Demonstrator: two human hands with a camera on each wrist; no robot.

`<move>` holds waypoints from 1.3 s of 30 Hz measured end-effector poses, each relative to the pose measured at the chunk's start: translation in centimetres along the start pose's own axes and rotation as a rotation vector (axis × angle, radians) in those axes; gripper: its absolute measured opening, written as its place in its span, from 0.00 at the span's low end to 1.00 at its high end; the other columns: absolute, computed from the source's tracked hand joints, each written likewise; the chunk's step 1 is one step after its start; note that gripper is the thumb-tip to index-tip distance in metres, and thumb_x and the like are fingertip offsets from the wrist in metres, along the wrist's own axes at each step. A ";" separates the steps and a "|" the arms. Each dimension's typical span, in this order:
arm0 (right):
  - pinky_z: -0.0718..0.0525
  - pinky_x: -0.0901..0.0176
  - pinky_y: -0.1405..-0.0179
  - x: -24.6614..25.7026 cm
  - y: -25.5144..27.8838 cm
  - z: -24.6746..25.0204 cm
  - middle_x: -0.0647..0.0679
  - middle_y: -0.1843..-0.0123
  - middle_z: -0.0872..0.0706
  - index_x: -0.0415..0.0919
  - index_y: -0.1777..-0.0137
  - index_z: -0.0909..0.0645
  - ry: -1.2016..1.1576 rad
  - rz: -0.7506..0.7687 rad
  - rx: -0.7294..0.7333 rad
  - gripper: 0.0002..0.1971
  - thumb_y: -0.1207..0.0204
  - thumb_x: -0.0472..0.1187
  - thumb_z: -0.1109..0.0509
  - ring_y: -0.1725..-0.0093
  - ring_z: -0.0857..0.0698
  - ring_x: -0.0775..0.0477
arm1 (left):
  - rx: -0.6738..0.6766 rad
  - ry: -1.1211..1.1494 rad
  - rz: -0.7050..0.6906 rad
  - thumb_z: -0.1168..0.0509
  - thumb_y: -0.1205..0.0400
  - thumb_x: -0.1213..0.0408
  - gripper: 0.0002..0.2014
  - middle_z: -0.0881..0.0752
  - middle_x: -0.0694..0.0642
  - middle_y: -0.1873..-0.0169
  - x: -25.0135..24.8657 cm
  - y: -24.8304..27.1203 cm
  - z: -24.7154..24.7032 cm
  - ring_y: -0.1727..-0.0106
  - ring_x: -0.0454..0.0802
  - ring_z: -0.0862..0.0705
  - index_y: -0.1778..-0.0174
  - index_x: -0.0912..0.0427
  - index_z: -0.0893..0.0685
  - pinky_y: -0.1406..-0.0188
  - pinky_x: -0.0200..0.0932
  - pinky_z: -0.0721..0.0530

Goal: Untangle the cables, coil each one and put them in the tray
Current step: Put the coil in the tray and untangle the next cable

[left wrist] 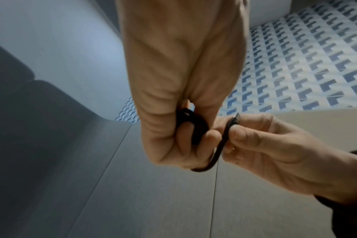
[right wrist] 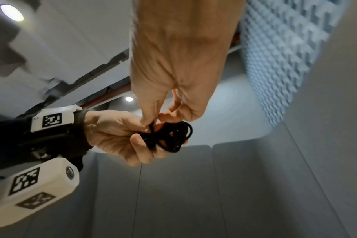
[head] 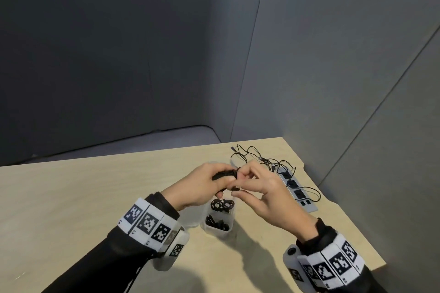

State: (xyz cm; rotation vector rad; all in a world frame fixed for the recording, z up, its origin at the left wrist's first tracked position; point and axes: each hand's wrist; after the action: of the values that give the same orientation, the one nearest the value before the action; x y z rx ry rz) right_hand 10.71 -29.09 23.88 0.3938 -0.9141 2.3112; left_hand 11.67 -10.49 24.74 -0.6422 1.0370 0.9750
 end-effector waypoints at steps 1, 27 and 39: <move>0.25 0.66 0.54 -0.2 0.0 -0.2 0.51 0.54 0.23 0.43 0.49 0.10 -0.059 -0.037 -0.049 0.07 0.25 0.39 0.26 0.54 0.24 0.54 | 0.032 -0.014 -0.002 0.42 0.14 0.67 0.10 0.20 0.43 0.69 0.1 0.1 0.1 0.74 0.37 0.26 0.41 0.59 0.17 0.71 0.25 0.27; 0.19 0.57 0.40 -3.3 6.5 -7.5 0.42 0.32 0.25 0.34 0.28 0.32 0.428 -0.042 0.303 0.29 0.27 0.43 0.29 0.34 0.23 0.44 | 0.106 0.066 0.211 0.42 0.17 0.72 0.32 0.23 0.50 0.59 7.3 1.6 -4.1 0.62 0.45 0.21 0.28 0.54 0.58 0.52 0.41 0.19; 0.30 0.63 0.41 -7.7 4.5 -10.7 0.37 0.34 0.22 0.33 0.30 0.26 0.079 -0.467 0.395 0.18 0.20 0.35 0.36 0.36 0.23 0.39 | -0.048 0.029 0.255 0.38 0.17 0.65 0.20 0.19 0.53 0.52 14.0 0.0 -5.1 0.61 0.43 0.18 0.31 0.52 0.33 0.60 0.32 0.20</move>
State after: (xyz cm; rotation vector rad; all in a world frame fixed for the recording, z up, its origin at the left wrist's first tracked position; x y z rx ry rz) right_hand 13.18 -27.55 10.22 0.6037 -0.2765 2.0387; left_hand 12.04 -9.73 9.82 -0.5739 1.1421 1.2184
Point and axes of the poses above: each hand's wrist, its own y-axis away from the middle knuckle, its own z-axis out of the back of the hand, x = y × z
